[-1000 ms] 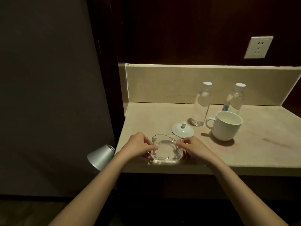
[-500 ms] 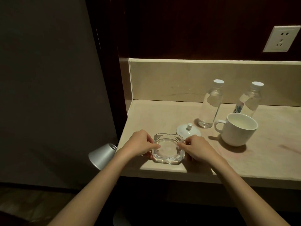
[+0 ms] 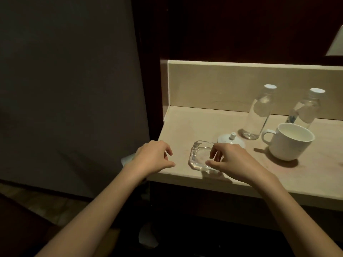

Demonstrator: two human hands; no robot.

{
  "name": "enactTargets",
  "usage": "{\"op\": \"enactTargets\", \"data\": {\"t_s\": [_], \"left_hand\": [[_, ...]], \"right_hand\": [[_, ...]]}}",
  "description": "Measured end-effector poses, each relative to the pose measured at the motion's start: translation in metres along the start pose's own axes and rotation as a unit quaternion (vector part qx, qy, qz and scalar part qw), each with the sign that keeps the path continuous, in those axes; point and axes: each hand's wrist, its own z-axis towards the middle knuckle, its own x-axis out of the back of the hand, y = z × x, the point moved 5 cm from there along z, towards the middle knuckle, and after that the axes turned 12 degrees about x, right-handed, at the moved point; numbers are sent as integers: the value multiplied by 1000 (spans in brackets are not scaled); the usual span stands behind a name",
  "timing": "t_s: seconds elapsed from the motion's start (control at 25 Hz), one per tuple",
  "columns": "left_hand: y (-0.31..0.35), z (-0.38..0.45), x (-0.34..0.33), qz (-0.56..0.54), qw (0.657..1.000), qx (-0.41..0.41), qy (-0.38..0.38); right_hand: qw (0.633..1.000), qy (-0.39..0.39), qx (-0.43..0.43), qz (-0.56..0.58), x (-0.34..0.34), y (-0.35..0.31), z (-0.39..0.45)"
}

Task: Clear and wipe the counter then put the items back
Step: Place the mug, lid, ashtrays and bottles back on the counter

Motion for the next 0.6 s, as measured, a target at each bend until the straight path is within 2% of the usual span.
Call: {"op": "enactTargets", "data": {"t_s": [0.28,0.48,0.6], "left_hand": [[-80,-53,15,67,997,16,31],[-148,-76,20,86,995,32,33],[-196,-85,22,97,995,21,25]], "right_hand": [[993,-40,90,-57,-48,-87,-5],[989,-56,103,-88,-100,-147,6],[990,-60,83,-98,-136,-185,15]]}}
